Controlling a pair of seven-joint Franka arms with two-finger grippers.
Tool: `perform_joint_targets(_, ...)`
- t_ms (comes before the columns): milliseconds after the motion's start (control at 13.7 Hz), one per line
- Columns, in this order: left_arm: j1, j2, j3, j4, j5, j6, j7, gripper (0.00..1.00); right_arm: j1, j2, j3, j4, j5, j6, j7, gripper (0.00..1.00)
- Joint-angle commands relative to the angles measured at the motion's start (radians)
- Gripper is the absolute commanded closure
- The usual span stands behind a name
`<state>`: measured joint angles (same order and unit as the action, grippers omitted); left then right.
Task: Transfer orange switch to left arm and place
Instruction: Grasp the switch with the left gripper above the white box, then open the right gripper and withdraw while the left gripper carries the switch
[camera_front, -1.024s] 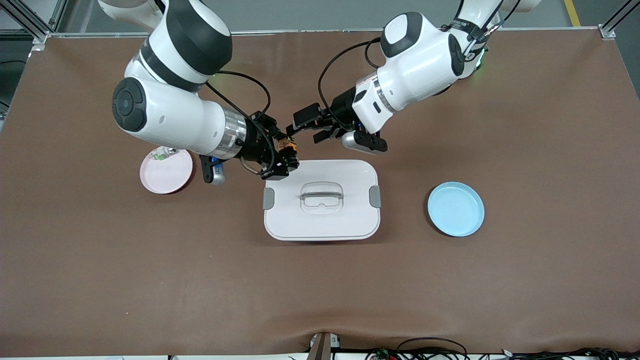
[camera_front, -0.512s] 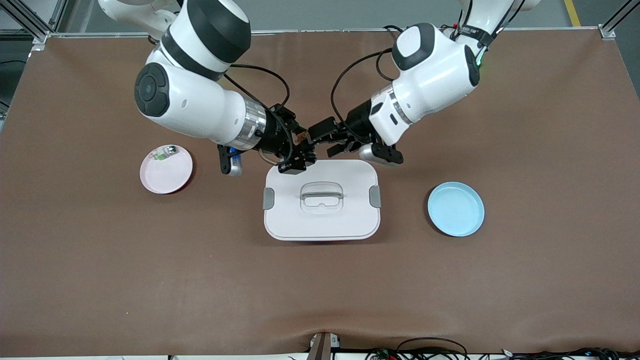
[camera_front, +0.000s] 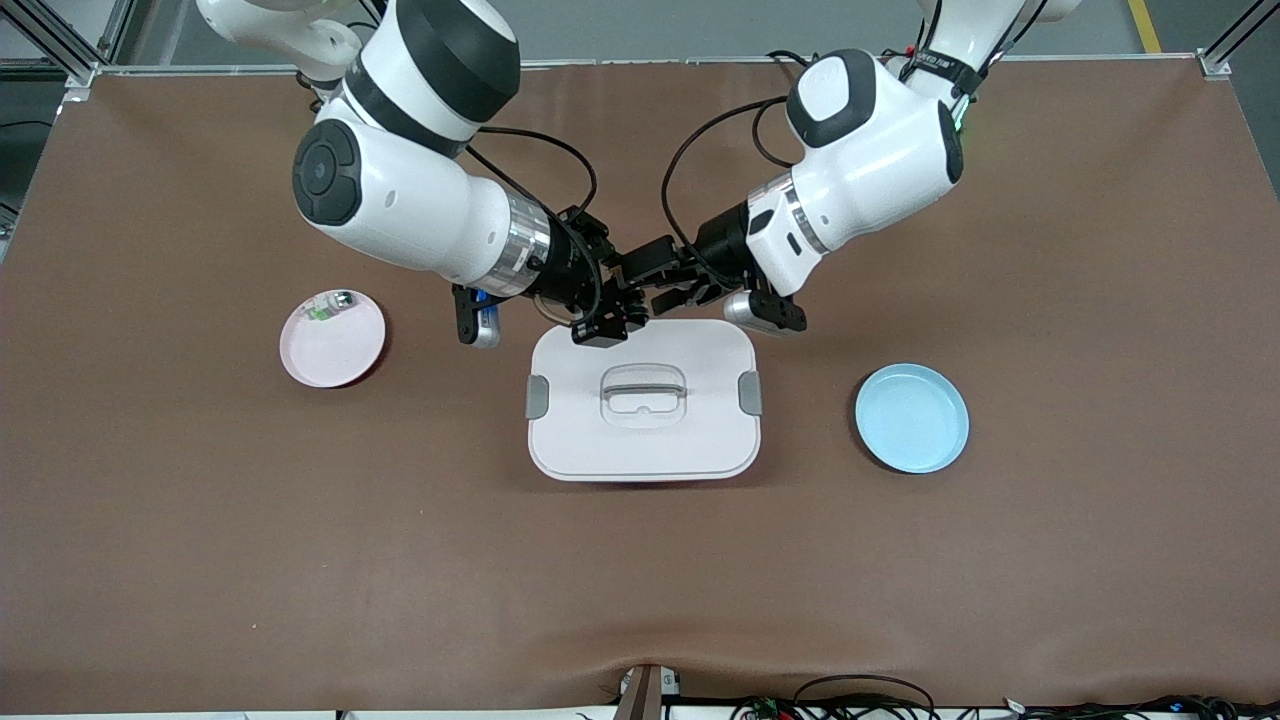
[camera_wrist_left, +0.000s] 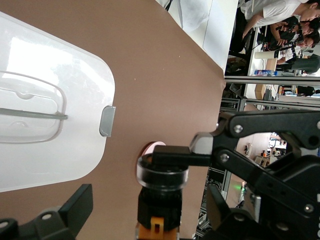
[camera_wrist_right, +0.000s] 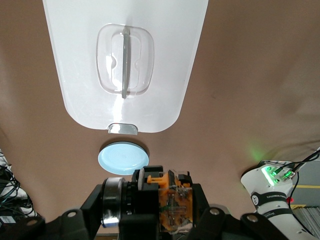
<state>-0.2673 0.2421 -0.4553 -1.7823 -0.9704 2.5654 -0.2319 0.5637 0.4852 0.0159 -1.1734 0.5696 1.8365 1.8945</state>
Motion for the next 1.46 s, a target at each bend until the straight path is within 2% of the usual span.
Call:
perform_joint_targets(0,-0.007,0.003,-0.006,-0.005,-0.028,0.025,0.020,0.00,0.015,0.026,-0.008,0.038,0.021,0.007,0.020,1.00)
perform_joint_targets(73,-0.006,0.003,-0.005,-0.005,-0.028,0.025,0.023,0.00,0.016,0.026,-0.008,0.038,0.021,0.013,0.020,1.00)
perform_joint_targets(146,-0.004,0.003,-0.006,-0.005,-0.028,0.025,0.034,0.13,0.016,0.026,-0.008,0.038,0.021,0.017,0.020,1.00)
perform_joint_targets(220,-0.003,0.002,-0.005,-0.005,-0.028,0.025,0.055,0.38,0.021,0.026,-0.008,0.038,0.021,0.018,0.021,1.00)
perform_joint_targets(293,0.002,0.003,-0.006,-0.005,-0.028,0.025,0.066,0.57,0.021,0.026,-0.008,0.038,0.021,0.018,0.023,1.00)
perform_joint_targets(366,0.003,0.002,-0.006,-0.005,-0.028,0.024,0.071,0.66,0.021,0.026,-0.008,0.038,0.021,0.017,0.023,1.00)
perform_joint_targets(585,0.013,0.000,-0.005,-0.005,-0.028,0.018,0.098,0.73,0.021,0.026,-0.008,0.038,0.021,0.017,0.023,1.00)
perform_joint_targets(732,0.014,-0.001,-0.005,-0.005,-0.028,0.015,0.098,1.00,0.021,0.026,-0.008,0.038,0.021,0.017,0.023,1.00)
perform_joint_targets(951,0.014,0.000,-0.005,-0.003,-0.028,0.015,0.108,1.00,0.019,0.026,-0.010,0.035,0.021,0.015,0.021,1.00)
perform_joint_targets(1024,0.014,0.000,-0.005,-0.003,-0.028,0.015,0.108,1.00,0.019,0.026,-0.010,0.035,0.021,0.015,0.017,0.59)
perform_joint_targets(1098,0.014,0.000,-0.005,-0.005,-0.028,0.015,0.108,1.00,0.019,0.026,-0.011,0.035,0.019,0.015,0.018,0.01)
perform_joint_targets(1390,0.014,-0.004,-0.003,-0.005,-0.028,0.015,0.106,1.00,-0.014,0.021,-0.013,0.037,0.019,-0.008,0.011,0.00)
